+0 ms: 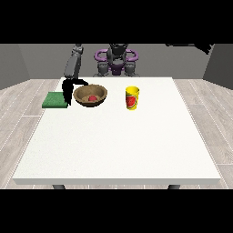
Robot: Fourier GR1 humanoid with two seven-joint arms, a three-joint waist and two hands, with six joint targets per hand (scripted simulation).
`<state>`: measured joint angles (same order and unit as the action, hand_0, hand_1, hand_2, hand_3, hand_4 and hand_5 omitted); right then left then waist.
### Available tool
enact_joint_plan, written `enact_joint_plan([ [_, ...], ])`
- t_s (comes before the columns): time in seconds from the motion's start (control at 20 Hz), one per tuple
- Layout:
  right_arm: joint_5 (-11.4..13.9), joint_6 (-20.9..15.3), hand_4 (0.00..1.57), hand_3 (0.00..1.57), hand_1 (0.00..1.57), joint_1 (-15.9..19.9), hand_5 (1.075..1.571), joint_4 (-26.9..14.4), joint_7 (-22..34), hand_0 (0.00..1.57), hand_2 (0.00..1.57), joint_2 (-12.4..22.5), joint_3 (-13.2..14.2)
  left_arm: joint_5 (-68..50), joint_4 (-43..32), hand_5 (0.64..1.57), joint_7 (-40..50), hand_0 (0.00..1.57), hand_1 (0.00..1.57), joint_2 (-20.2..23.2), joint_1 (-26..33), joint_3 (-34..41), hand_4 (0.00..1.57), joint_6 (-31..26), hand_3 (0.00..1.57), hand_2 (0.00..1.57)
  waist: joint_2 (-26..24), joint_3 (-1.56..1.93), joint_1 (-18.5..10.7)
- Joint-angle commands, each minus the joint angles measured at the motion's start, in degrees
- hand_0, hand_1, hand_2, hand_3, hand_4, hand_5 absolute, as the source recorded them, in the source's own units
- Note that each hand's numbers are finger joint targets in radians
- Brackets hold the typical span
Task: Pick the cup and pour the ball into the bowl, then pick the bowl and place it on the pad
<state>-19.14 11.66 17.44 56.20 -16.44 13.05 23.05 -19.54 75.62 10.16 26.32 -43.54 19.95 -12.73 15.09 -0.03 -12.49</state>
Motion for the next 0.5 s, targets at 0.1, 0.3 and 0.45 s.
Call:
enact_joint_plan([
  [0.1,1.86,-1.22,0.0,0.0,0.0,4.93,1.569,-8.14,-4.4,0.0,0.0,-1.03,-1.19,-4.88,-3.0,1.509,-1.08,0.0,0.0,5.74,2.21,5.09,0.28,-5.57,0.0,0.0,0.98,0.07,1.62],
  [0.3,2.74,0.29,0.0,0.0,0.0,6.08,1.57,-11.08,-4.21,0.0,0.0,0.08,-2.44,-7.23,-5.87,1.503,-0.97,0.0,0.0,10.35,2.76,8.34,0.25,-8.38,0.0,0.0,0.86,0.05,3.15],
  [0.45,2.43,0.57,0.0,0.0,0.0,7.79,1.571,-15.17,-7.03,0.0,0.0,0.53,-1.28,-6.86,-2.05,1.494,-2.43,0.0,0.0,8.63,4.0,7.61,0.24,-6.8,0.0,0.0,2.17,0.09,2.04],
])
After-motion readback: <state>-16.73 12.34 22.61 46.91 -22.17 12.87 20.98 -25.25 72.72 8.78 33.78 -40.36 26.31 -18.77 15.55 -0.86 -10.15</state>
